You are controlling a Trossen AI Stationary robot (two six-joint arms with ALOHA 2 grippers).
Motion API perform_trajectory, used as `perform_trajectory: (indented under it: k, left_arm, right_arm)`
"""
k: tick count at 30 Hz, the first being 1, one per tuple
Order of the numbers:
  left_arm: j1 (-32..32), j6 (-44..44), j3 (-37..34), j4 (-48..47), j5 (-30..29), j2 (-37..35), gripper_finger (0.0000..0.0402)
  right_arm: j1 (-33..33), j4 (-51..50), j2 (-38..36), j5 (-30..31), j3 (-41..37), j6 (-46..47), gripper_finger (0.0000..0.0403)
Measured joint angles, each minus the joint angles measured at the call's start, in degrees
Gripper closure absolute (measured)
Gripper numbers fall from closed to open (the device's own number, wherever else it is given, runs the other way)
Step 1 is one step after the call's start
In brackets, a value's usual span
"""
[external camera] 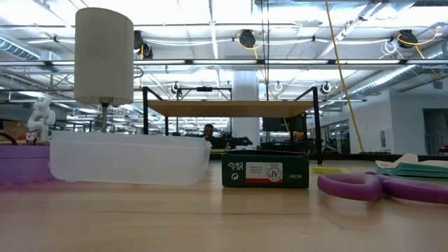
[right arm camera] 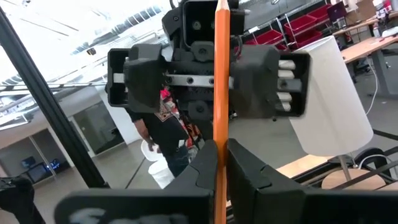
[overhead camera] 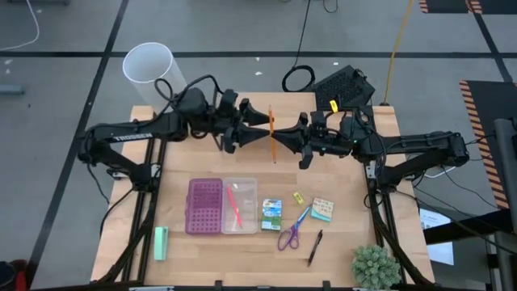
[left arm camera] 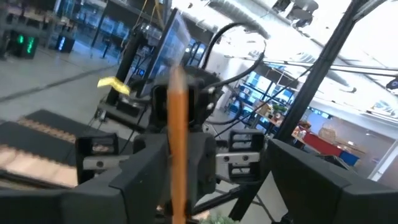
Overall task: Pack school essentials
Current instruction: Put the orange pencil into the violet supply box
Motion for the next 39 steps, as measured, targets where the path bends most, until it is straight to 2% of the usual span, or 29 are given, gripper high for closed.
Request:
perform_trajectory:
  k: [9, 21, 23, 26, 31, 35, 39]
  left_arm:
    - [0.1, -1.3, 0.0, 1.7, -1.6, 2.2, 0.0195]
    - [0.9, -2.1, 0.0, 1.2, -1.7, 2.0, 0.0375]
    - [0.9, -2.1, 0.0, 1.2, -1.8, 2.0, 0.0386]
    - [1.2, -3.6, 0.0, 1.2, -1.7, 2.0, 0.0377]
    - [2.1, -5.3, 0.0, 0.0, 0.0, 1.9, 0.0385]
    - [3.6, -5.3, -0.1, -5.0, 1.0, -0.3, 0.0387]
    - [4.7, -4.2, -0.1, -14.1, 1.0, -3.0, 0.0386]
  right_arm:
    - [0.0, -0.4, 0.0, 0.0, 0.0, -0.4, 0.0394]
    - [0.0, -0.4, 0.0, 0.4, 0.0, -0.5, 0.0389]
    - [0.0, -0.8, -0.1, 2.6, 0.0, 0.7, 0.0376]
    - [0.0, -0.8, -0.1, 3.6, 0.0, 1.3, 0.0334]
    - [0.0, -3.0, -0.1, 5.6, 0.0, 4.8, 0.0219]
    - [-0.1, -8.6, -0.3, 5.8, 0.0, 9.5, 0.012]
    - [-0.1, -13.0, -0.9, 4.9, 0.0, 13.1, 0.0041]
